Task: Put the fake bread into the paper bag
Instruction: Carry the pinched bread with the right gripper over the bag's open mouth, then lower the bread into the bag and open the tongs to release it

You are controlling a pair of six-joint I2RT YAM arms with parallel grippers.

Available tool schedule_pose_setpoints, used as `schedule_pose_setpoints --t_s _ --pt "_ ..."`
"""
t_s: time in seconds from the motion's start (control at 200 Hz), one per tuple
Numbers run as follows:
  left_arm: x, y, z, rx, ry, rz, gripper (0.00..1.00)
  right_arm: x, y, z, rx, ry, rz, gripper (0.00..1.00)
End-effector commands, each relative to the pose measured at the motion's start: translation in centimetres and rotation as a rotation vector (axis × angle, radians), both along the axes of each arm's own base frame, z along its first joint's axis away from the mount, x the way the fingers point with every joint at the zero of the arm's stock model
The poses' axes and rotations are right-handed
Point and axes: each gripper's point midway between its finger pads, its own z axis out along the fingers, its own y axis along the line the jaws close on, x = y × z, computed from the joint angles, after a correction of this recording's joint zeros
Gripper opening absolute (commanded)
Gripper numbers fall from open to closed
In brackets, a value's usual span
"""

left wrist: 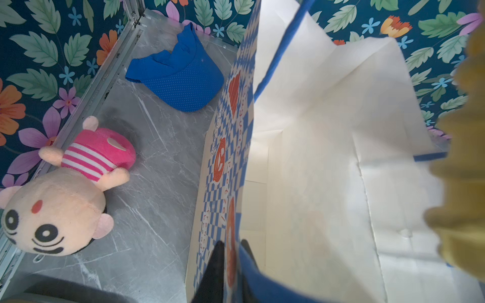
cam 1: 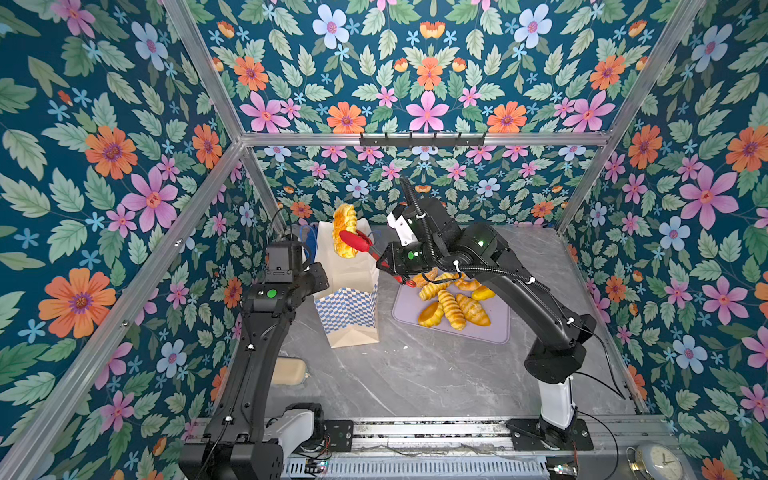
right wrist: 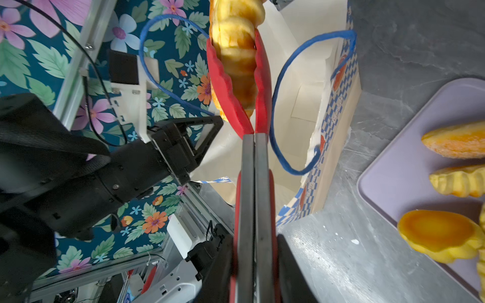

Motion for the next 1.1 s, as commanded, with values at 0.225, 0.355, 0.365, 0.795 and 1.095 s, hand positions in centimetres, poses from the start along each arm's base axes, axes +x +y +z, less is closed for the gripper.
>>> schedule_pose_setpoints --t_s 0.225,0.355,0.365,0.795,1.095 --pt "0.4 0.0 0.8 -0.011 -0.027 0.009 0.12 -0.5 -2.1 -2.2 -0.139 -0.008 0.008 0.23" --pt "0.5 -0.1 0.8 -0.015 -0.029 0.008 0.12 -0.7 -2.7 -2.6 -0.168 -0.009 0.010 0.26" --pt "0.4 -0.1 0.8 -0.015 -0.028 0.008 0.11 -0.7 -2.8 -2.5 -0.169 -0.009 0.010 0.27" --pt "0.5 -0.3 0.6 -0.026 -0.023 0.004 0.10 -1.0 -2.0 -2.2 -0.138 -0.006 0.032 0.42" --pt "0.6 -0.4 0.4 -0.030 -0.022 -0.001 0.09 -1.0 -1.7 -1.5 -0.114 -0.015 0.038 0.51"
